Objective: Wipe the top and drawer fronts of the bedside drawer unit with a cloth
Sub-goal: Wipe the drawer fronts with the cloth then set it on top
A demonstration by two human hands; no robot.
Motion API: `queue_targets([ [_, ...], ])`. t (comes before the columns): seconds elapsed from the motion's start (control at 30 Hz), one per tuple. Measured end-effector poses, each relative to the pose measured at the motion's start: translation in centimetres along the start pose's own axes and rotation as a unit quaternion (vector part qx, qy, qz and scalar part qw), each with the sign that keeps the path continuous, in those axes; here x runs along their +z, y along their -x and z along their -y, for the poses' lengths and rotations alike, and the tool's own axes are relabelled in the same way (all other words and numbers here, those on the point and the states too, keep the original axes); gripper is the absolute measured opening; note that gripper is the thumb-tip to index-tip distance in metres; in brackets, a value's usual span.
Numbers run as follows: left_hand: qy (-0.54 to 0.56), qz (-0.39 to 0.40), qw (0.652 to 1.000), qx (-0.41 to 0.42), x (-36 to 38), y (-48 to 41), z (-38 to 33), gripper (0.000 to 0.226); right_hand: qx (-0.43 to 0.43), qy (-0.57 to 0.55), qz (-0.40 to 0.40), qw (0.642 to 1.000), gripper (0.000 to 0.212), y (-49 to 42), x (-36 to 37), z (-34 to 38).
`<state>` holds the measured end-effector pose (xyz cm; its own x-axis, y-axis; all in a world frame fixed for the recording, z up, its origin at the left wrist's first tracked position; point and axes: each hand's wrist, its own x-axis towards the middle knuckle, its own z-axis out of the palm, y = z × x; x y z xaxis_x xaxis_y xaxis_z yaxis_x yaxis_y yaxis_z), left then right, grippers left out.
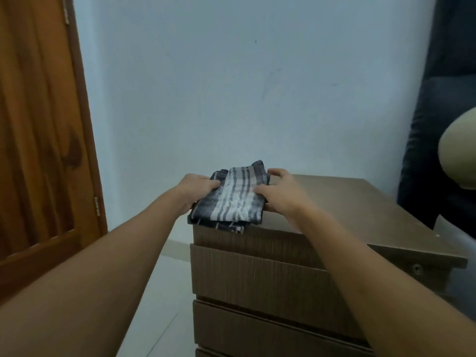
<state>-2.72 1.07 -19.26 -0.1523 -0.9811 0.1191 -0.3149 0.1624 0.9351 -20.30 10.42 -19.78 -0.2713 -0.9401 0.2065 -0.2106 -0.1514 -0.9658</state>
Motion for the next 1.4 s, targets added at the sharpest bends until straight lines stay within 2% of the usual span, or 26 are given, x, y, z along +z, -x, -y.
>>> queue_targets([
  [0.2, -0.113, -0.061, 0.992, 0.009, 1.5, -2.5, 0.7, 0.006, 0.003, 0.037, -0.025, 0.999, 0.064, -2.2, -0.8, -2.8],
  [0.33, -0.061, -0.085, 0.994, 0.020, 1.5, -2.5, 1.3, 0.008, -0.022, 0.065, 0.000, 0.998, 0.072, -2.0, -0.8, -2.9],
  [0.4, -0.007, -0.094, 0.995, 0.023, 1.3, -1.4, 1.7, 0.018, -0.047, 0.089, 0.026, 0.995, 0.077, -1.4, -1.0, -2.8],
  [0.5, 0.010, -0.101, 0.990, 0.094, 0.9, 1.4, 2.9, 0.016, -0.062, 0.137, 0.096, 0.984, 0.089, -0.9, -1.1, -2.5],
  [0.63, -0.066, -0.054, 0.979, 0.183, 0.3, 3.6, 5.8, 0.031, -0.074, 0.236, 0.147, 0.958, 0.088, -0.8, -0.5, -2.5],
  [0.77, -0.099, -0.045, 0.971, 0.215, 0.2, 3.0, 6.6, 0.027, -0.081, 0.290, 0.126, 0.945, 0.076, -1.0, 0.1, -2.7],
  [1.03, -0.061, -0.034, 0.973, 0.222, 0.6, 1.8, 6.9, 0.028, -0.075, 0.331, 0.091, 0.936, 0.065, -1.0, 0.5, -2.6],
  [1.13, -0.036, -0.042, 0.973, 0.223, 0.8, 1.5, 7.3, 0.027, -0.076, 0.316, 0.072, 0.943, 0.061, -0.7, 0.7, -2.5],
  [1.23, -0.019, -0.053, 0.973, 0.224, 1.1, 1.4, 7.6, 0.028, -0.082, 0.257, 0.009, 0.963, 0.054, -0.3, 0.7, -2.4],
  [1.3, -0.049, -0.051, 0.971, 0.228, 0.9, 1.2, 7.4, 0.028, -0.081, 0.220, -0.033, 0.972, 0.043, 0.0, 0.6, -2.0],
  [1.4, -0.162, -0.018, 0.958, 0.237, -0.1, 0.3, 7.0, 0.027, -0.080, 0.191, -0.048, 0.977, 0.033, 0.4, 0.0, -1.4],
])
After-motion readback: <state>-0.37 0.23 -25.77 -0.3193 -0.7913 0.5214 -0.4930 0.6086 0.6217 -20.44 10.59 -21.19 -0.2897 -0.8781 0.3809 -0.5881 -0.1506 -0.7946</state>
